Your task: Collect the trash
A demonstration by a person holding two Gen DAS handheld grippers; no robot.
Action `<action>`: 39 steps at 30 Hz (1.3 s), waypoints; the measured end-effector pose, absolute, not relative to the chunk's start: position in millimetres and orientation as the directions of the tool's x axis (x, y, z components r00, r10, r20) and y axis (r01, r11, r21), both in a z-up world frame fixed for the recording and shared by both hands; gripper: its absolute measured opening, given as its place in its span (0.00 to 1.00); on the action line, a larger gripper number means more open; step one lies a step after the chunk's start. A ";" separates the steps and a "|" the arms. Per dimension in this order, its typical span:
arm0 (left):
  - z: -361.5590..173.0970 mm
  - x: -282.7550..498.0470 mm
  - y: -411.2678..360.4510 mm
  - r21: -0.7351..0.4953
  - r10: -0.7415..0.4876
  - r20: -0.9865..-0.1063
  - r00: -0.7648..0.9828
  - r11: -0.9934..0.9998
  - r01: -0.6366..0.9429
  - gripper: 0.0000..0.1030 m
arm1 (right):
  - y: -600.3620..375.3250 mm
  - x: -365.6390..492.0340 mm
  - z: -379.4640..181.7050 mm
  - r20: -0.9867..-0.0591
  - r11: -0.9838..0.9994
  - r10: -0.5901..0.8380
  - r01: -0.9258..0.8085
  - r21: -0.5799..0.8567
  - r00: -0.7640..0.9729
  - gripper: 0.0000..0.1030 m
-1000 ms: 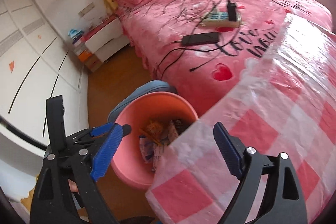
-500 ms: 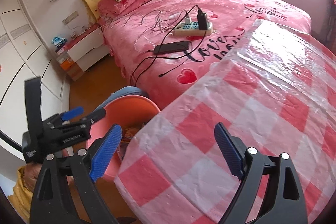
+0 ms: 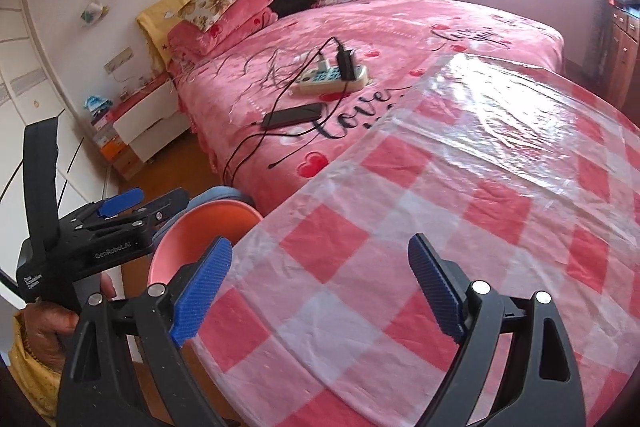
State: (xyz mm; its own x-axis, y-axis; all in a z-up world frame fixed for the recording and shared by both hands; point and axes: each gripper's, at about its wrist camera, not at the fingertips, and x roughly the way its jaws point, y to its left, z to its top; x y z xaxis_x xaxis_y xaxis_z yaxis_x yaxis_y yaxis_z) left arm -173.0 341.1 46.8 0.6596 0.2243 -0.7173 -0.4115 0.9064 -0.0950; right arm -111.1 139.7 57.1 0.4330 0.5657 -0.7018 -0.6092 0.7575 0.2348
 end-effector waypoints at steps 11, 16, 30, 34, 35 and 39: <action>64.6 -150.5 288.1 -0.043 0.209 -0.695 0.688 0.943 -0.330 0.93 | 86.0 -107.5 62.4 -0.676 0.813 0.532 -0.531 0.239 0.511 0.86; 70.4 -140.0 258.2 -0.033 0.181 -0.684 0.707 0.960 -0.277 0.93 | 60.2 -104.6 61.8 -0.666 0.838 0.512 -0.486 0.248 0.542 0.86; 68.9 -114.5 193.0 -0.027 0.096 -0.690 0.717 0.987 -0.158 0.93 | -10.8 -98.9 57.1 -0.648 0.897 0.435 -0.363 0.252 0.625 0.86; 65.9 -110.0 177.5 -0.015 0.083 -0.695 0.714 0.991 -0.130 0.93 | -26.8 -100.3 55.9 -0.645 0.908 0.415 -0.333 0.253 0.641 0.86; 65.5 -109.2 173.6 -0.009 0.082 -0.696 0.713 0.992 -0.124 0.93 | -32.1 -100.4 55.3 -0.645 0.912 0.408 -0.323 0.253 0.647 0.86; 63.8 -105.0 157.6 0.007 0.074 -0.700 0.710 0.995 -0.097 0.93 | -48.4 -99.3 52.9 -0.644 0.921 0.390 -0.290 0.261 0.659 0.86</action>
State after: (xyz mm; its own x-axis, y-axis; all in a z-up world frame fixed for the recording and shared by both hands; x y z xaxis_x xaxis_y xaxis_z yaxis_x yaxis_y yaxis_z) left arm -105.0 157.6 63.8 0.7101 0.0738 -0.7002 -0.0969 0.9953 0.0066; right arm -99.3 -48.5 52.9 0.6586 0.3897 -0.6437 -0.2896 0.9208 0.2611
